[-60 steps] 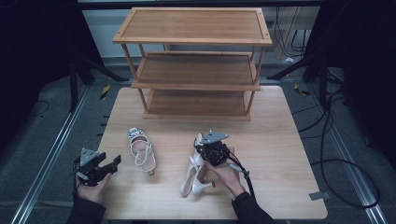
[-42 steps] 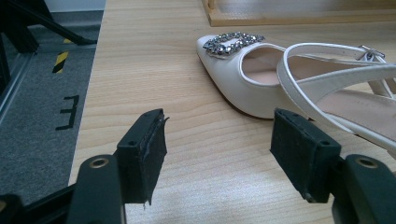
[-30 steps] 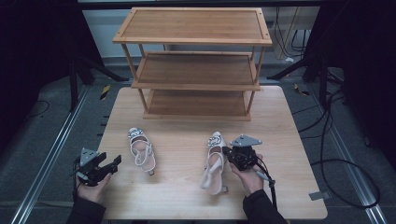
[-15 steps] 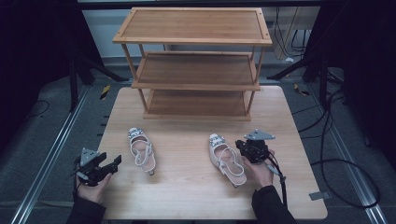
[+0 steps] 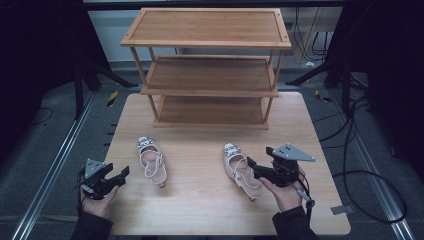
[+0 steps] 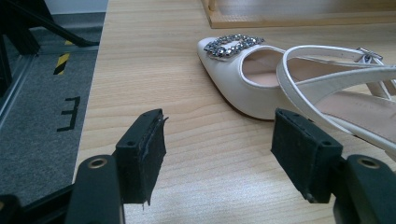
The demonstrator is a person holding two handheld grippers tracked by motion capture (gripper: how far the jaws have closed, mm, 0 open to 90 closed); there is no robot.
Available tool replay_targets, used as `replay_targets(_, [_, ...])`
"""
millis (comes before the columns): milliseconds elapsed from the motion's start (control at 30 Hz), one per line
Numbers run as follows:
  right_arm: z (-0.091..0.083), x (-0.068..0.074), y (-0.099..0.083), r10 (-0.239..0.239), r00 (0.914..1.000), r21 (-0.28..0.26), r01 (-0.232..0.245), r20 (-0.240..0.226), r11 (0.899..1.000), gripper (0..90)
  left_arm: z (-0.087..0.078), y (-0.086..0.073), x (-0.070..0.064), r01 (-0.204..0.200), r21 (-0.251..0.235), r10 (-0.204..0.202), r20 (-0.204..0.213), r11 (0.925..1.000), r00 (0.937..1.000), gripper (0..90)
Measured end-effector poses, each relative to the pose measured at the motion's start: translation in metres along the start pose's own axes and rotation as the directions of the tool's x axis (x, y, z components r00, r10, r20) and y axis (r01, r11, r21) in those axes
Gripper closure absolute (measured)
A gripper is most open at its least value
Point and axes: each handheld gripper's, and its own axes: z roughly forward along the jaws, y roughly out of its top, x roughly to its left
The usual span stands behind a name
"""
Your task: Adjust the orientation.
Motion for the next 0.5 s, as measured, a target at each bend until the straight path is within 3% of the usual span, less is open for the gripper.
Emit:
replay_targets(167, [-0.002,0.015,-0.004,-0.031,0.9992,0.018,0.032,-0.025,0.999,17.1,0.000,0.000,0.000,0.001,0.001,-0.001,-0.002,1.0000,1.0000,33.6])
replay_targets(233, [-0.004,0.024,-0.014,-0.054,0.9981,0.041,0.055,-0.030,0.998,15.4,0.000,0.000,0.000,0.001,0.000,-0.001,-0.003,1.0000,1.0000,33.6])
replay_targets(367, [-0.006,0.028,-0.026,-0.043,0.9988,0.059,0.044,-0.021,0.997,12.7,0.000,0.000,0.000,-0.001,0.003,0.001,-0.002,1.0000,1.0000,33.5])
replay_targets(500, [-0.001,0.028,-0.049,-0.016,0.9998,0.117,0.017,-0.007,0.993,7.6,0.001,0.000,0.000,-0.001,0.004,0.001,-0.002,1.0000,1.0000,33.5])
